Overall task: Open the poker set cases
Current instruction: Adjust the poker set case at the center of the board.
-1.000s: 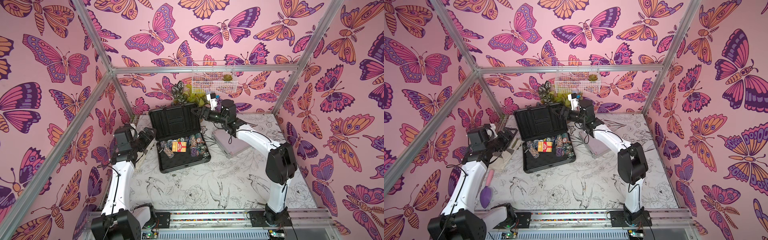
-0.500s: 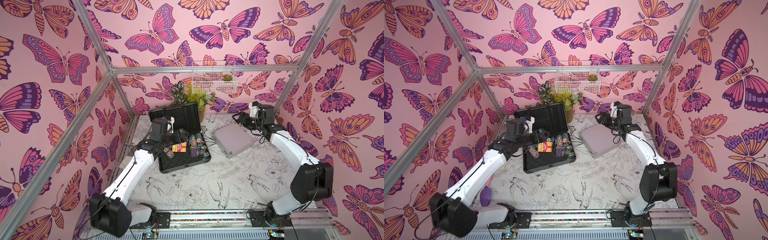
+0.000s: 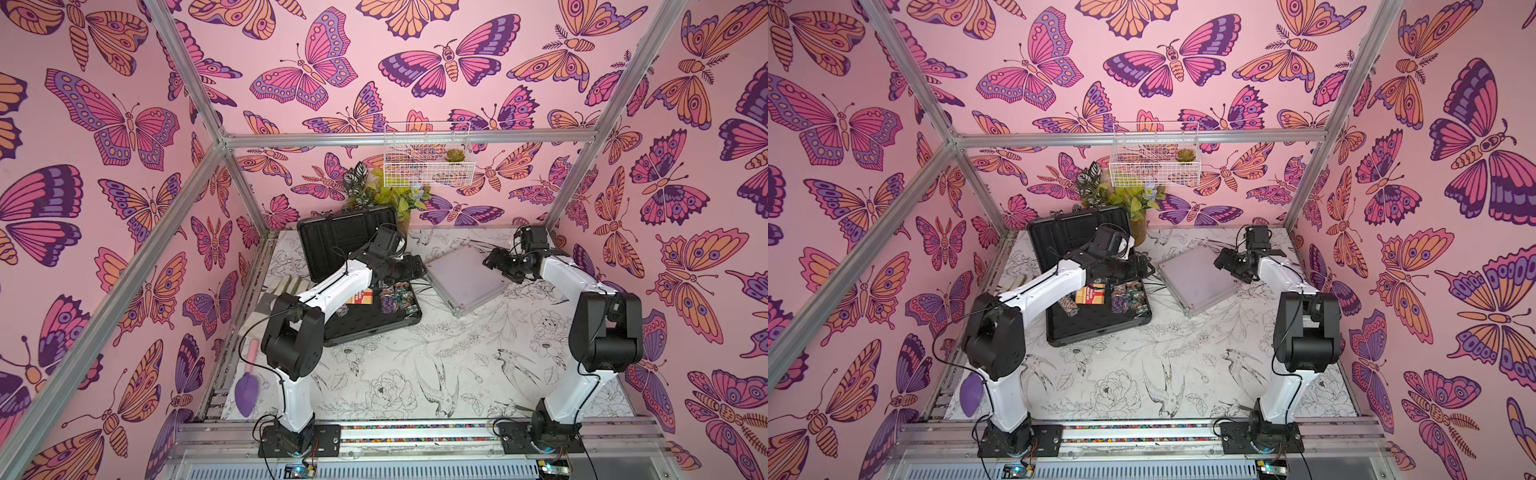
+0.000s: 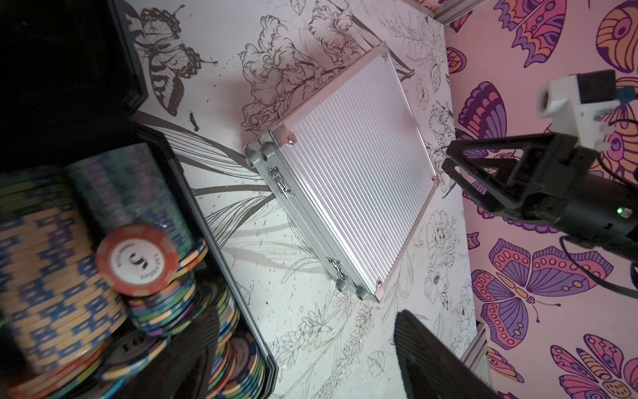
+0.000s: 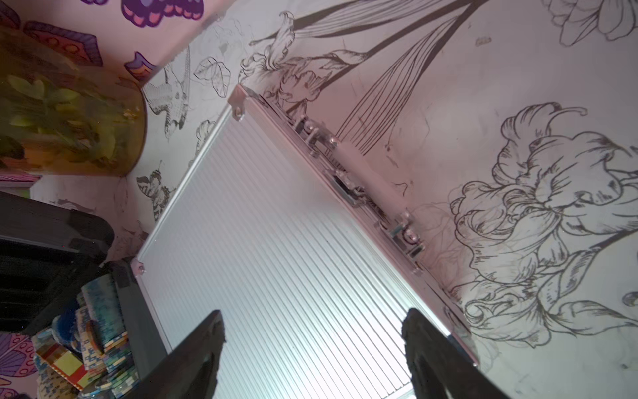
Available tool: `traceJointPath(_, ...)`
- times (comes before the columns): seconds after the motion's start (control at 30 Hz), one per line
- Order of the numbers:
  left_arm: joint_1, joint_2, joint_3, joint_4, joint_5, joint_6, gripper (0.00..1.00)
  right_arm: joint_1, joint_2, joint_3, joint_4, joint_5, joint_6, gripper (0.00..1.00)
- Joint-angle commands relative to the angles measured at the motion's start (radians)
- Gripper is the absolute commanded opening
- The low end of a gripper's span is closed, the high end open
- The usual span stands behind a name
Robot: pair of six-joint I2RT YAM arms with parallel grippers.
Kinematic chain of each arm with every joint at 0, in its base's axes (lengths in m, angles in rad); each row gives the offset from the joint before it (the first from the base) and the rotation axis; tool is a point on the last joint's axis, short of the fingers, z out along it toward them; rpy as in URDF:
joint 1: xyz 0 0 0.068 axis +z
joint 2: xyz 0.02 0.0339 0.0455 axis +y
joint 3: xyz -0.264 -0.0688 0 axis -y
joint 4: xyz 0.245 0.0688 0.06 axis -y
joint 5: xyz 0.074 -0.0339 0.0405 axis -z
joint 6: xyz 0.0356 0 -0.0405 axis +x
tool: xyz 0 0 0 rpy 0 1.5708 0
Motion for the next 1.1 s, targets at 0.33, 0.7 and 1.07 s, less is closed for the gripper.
traceJointPath(0.33,-0.058,0.198,0.126,-0.019,0.076,-0.043,0.81,-0.059,0.100,0.040,0.030,-0.121,-0.017,0.84)
traceJointPath(0.7,-0.080,0.282,0.201,-0.019,0.109,-0.089,0.81,-0.059,0.107,-0.005,0.031,-0.185,-0.023,0.81)
traceJointPath(1.07,-0.087,0.307,0.221,-0.011,0.112,-0.096,0.79,-0.059,0.061,-0.104,0.097,-0.217,0.004,0.75)
